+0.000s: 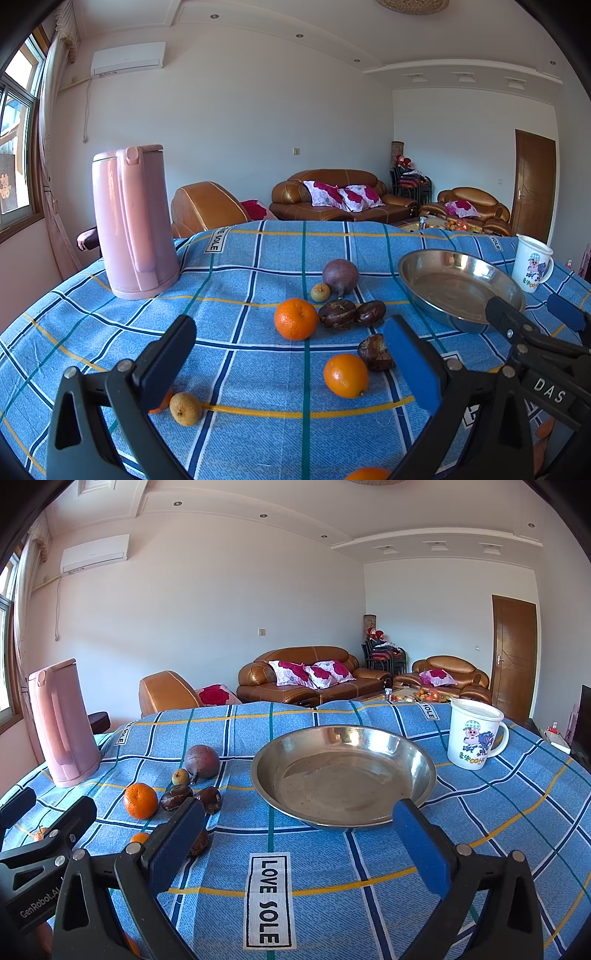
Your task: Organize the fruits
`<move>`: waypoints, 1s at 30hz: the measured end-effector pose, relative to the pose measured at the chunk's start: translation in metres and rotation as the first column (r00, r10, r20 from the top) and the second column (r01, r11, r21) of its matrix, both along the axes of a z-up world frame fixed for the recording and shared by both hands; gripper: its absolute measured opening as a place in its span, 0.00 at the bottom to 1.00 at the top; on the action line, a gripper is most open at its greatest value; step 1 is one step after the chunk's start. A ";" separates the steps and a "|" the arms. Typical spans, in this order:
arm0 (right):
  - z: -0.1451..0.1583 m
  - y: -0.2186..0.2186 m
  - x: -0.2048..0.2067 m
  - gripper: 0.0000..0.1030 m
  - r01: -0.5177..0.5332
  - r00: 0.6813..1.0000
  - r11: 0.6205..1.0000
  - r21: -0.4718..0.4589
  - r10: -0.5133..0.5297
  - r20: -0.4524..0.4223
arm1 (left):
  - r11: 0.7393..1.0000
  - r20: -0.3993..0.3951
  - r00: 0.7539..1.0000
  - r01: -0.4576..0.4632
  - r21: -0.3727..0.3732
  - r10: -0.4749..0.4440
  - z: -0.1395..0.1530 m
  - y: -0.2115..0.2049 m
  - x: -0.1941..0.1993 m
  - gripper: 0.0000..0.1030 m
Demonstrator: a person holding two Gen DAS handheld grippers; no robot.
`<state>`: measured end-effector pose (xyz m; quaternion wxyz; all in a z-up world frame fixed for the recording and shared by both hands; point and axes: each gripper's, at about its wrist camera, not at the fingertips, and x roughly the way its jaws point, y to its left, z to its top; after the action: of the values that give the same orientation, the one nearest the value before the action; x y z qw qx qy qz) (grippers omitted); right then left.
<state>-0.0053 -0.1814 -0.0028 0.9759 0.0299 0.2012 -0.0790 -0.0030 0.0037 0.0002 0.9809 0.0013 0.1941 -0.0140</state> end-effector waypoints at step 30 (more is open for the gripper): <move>-0.016 0.016 -0.010 0.99 -0.274 0.942 0.950 0.152 0.297 -0.158 | 0.993 -0.109 0.993 -0.028 0.116 0.040 -0.005 0.089 -0.036 1.00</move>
<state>-0.0157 -0.1650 -0.0192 0.9510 0.0556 0.2948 0.0743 -0.0390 0.0926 -0.0046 0.9670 0.0532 0.2489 0.0138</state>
